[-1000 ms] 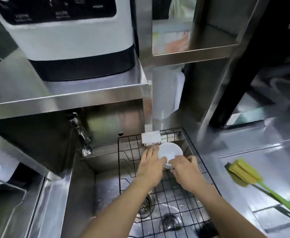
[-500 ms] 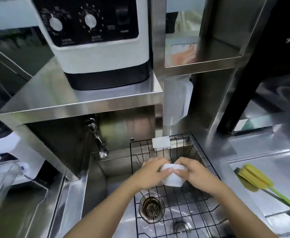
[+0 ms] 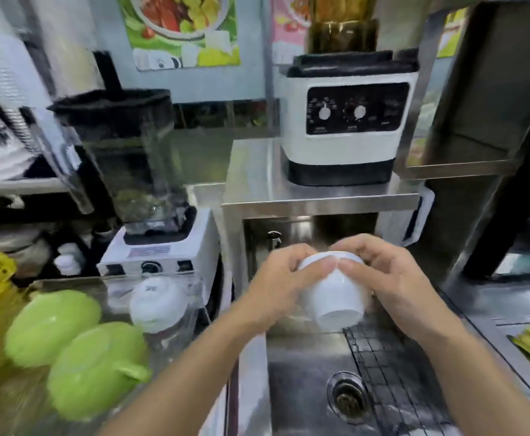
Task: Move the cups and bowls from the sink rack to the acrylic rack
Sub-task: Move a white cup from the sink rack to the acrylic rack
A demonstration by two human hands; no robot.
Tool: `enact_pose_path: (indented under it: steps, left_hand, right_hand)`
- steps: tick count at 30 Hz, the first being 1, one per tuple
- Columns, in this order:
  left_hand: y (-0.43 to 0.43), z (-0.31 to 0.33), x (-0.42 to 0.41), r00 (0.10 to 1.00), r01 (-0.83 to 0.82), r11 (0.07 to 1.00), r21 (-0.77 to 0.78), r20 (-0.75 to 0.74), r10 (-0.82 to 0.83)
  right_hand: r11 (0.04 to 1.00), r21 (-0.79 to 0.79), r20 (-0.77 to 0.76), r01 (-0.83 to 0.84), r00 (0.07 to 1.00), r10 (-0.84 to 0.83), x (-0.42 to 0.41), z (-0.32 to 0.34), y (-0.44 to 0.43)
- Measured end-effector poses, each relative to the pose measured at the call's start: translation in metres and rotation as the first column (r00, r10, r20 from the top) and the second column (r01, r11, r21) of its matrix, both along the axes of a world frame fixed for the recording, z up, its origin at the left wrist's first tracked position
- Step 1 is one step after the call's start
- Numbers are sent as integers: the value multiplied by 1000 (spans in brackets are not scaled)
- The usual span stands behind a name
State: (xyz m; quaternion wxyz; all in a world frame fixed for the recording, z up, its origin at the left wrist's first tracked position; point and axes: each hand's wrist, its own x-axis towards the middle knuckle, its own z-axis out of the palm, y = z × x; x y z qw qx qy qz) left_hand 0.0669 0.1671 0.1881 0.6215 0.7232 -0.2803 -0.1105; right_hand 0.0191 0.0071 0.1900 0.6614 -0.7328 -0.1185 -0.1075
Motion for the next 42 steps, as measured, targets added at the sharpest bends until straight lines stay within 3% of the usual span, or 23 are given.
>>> enact_pose_path:
  steps: [3, 8, 13, 16, 19, 21, 24, 28, 32, 37, 42]
  left_hand:
    - [57, 16, -11, 995, -84, 983, -166, -66, 74]
    - [150, 24, -22, 959, -256, 875, -412, -222, 177]
    - [230, 28, -29, 858, -500, 722, -478, -385, 339]
    - [264, 25, -35, 826, -551, 649, -524, -453, 335]
    - [285, 18, -41, 784, -611, 568, -552, -524, 333]
    - [296, 8, -43, 698, -712, 514, -478, -559, 447]
    - [310, -5, -46, 610, -791, 539, -289, -428, 666]
    - [318, -13, -54, 618, -778, 627, -37, -226, 753]
    - [322, -22, -53, 598, -788, 615, 21, -212, 773]
    - [322, -32, -50, 499, -844, 535, 36, -313, 808]
    - [318, -38, -49, 418, -868, 473, 151, -293, 860]
  right_hand:
    - [1000, 8, 71, -9, 997, 9, -1, 19, 59]
    - [994, 14, 126, -107, 987, 104, 6, 29, 155]
    - [965, -130, 172, -226, 954, 246, 14, 29, 241]
    - [926, -293, 171, -236, 940, 294, 17, 24, 284]
    - [903, -332, 135, -274, 933, 332, 25, 15, 312]
    - [879, -357, 74, -316, 929, 364, 29, 6, 327]
    - [852, -319, -44, -414, 905, 423, 34, -8, 343]
    - [834, -244, -132, -494, 869, 476, 42, -16, 358]
    - [792, -278, -190, -543, 839, 509, 50, -20, 368]
    - [728, -318, -287, -607, 793, 537, 59, -20, 373]
    - [638, -402, -359, -657, 754, 551, 66, -15, 376]
